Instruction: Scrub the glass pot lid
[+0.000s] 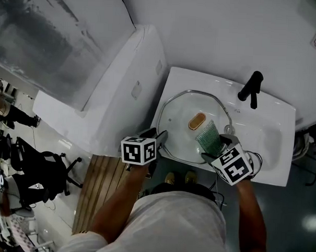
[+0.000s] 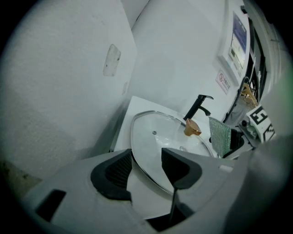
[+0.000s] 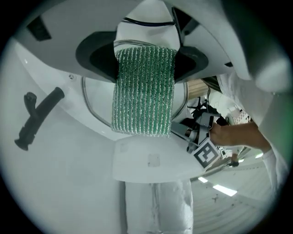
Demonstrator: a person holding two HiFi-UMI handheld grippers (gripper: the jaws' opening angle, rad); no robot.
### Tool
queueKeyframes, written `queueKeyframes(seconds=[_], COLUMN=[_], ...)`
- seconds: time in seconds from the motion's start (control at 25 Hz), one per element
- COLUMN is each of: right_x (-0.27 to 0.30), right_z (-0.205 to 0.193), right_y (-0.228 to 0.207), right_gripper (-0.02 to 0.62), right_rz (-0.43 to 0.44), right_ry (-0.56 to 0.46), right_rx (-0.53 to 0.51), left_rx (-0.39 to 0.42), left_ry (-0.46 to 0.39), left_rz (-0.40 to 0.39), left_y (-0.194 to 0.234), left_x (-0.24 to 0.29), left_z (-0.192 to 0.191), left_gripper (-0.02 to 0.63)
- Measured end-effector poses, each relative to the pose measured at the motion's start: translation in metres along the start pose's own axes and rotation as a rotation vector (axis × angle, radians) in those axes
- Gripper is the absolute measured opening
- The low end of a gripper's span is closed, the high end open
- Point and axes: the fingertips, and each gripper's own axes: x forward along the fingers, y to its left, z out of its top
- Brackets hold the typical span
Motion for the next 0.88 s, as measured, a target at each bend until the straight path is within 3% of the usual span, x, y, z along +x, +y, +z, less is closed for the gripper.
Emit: queueKeyframes(seconds=[0.24, 0.4, 0.64, 0.88], right_x=[-0.002, -0.003, -0.015, -0.040], right_z=[-0.008, -0.011, 0.005, 0.044], right_y=[-0.025, -0.033, -0.034, -0.034], right_gripper=[0.348, 0.348, 0.348, 0.348], right_rz=[0.064, 0.092, 0.114, 0.095], right_ry=[-0.087, -0.124, -0.182, -0.282], right_rx=[0.207, 0.291, 0.310, 0.253], left_rx=[-0.003, -0.005, 0.044, 0.096], left_ry=[0.001, 0.006, 0.007, -0.104], left_rz=[0.001, -0.004, 0.016, -0.012], left_y=[0.000, 0.000, -0.002, -0.025], left_x=[0.001, 0.001, -0.004, -0.022], left_z=[0.000, 0.000, 0.008, 0.045], left_gripper=[0.216, 0.218, 0.222, 0.224])
